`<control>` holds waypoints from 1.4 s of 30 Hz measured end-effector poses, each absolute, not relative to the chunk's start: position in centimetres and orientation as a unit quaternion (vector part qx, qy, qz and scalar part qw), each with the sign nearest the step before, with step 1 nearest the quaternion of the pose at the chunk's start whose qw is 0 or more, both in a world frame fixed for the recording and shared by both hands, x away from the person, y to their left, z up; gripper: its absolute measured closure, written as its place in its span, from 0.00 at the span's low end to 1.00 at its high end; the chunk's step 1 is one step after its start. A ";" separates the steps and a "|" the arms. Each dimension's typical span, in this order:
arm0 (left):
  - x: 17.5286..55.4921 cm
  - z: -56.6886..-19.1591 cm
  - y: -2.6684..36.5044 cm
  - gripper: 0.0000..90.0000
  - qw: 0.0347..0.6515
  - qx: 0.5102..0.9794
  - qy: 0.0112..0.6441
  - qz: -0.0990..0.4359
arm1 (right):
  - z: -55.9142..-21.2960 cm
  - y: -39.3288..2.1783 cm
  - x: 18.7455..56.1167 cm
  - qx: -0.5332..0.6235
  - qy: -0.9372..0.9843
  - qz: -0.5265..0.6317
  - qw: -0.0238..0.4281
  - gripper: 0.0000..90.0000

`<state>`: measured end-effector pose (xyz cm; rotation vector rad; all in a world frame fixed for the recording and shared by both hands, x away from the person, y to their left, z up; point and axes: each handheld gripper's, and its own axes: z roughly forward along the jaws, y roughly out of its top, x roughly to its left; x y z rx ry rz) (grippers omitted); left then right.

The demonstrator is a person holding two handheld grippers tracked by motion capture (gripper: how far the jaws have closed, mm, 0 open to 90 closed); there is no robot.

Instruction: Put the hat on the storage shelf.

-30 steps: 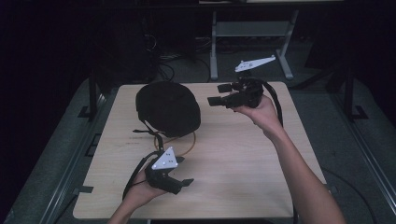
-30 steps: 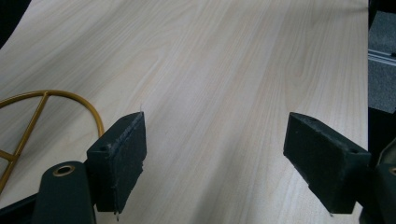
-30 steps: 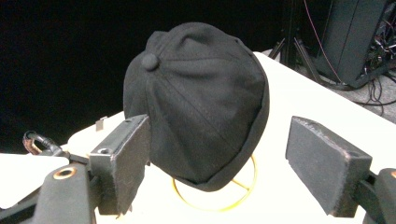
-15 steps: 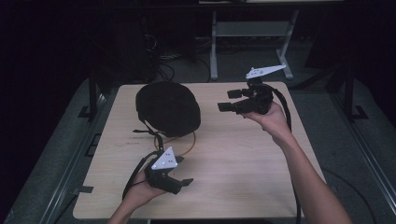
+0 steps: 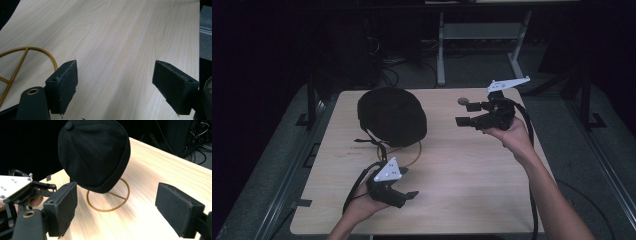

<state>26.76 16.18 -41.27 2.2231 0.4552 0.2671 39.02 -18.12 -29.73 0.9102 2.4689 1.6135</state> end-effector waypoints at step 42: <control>26.7 -41.5 16.0 0.20 0.416 0.883 0.186 0.110 | -35.2 -23.2 35.9 0.338 0.795 0.504 0.008 0.19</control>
